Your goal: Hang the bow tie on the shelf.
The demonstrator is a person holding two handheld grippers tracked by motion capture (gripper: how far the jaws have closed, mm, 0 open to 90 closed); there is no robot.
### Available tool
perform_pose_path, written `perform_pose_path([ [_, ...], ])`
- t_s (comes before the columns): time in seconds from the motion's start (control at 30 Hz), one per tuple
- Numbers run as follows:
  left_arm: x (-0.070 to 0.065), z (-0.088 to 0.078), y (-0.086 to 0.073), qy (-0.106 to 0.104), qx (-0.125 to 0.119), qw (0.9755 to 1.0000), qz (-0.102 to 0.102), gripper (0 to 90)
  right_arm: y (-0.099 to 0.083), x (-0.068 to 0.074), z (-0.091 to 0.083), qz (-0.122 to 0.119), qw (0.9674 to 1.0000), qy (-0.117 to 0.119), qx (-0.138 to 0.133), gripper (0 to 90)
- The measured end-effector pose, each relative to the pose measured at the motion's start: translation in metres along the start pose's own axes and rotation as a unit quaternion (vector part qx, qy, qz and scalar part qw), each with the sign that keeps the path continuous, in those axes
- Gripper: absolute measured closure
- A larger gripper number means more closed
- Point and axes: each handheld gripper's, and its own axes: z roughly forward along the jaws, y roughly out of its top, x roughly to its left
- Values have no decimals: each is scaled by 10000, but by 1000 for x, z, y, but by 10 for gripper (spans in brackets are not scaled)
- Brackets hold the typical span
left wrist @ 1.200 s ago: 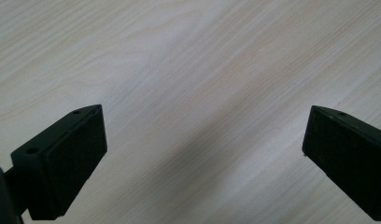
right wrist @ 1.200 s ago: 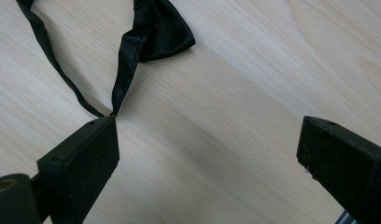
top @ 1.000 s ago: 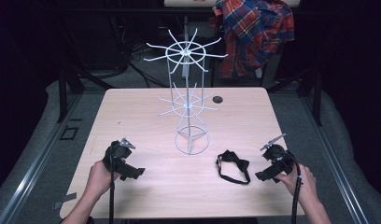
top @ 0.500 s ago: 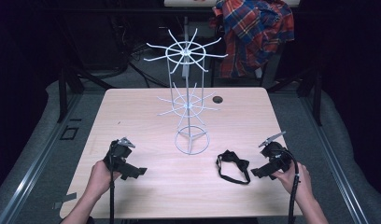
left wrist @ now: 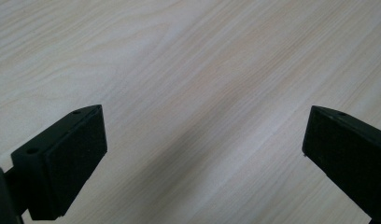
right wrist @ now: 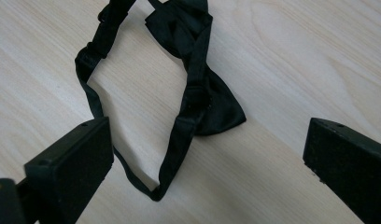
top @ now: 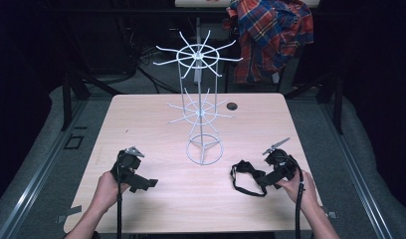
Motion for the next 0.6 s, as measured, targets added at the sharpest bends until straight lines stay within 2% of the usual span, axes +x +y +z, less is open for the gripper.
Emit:
perform_pose_path([
  [0.03,0,0,0,-12,4,10000,1,1,1,2,3,28,10000,4,-48,23],
  [0.07,0,0,0,-12,4,10000,1,1,3,3,4,-79,9999,-62,25,28],
  [0.13,-1,1,0,-13,-3,10000,-7,1,4,4,6,-85,9999,-68,8,42],
  [0.17,-1,1,1,-6,4,10000,6,1,6,5,6,-142,9997,-160,76,54],
  [0.2,-1,1,1,-13,2,10000,6,1,7,6,9,-116,9999,-76,14,75],
  [0.27,-1,1,1,-17,13,10000,15,1,10,8,13,-138,9998,-113,16,204],
  [0.33,-1,2,1,-29,45,10000,2,1,13,7,19,-210,9996,-146,129,232],
  [0.47,-2,2,2,-26,43,10000,8,1,14,5,23,-220,9995,-141,179,267],
  [0.6,-3,3,2,-29,48,10000,8,1,19,6,26,-294,9992,-253,108,362],
])
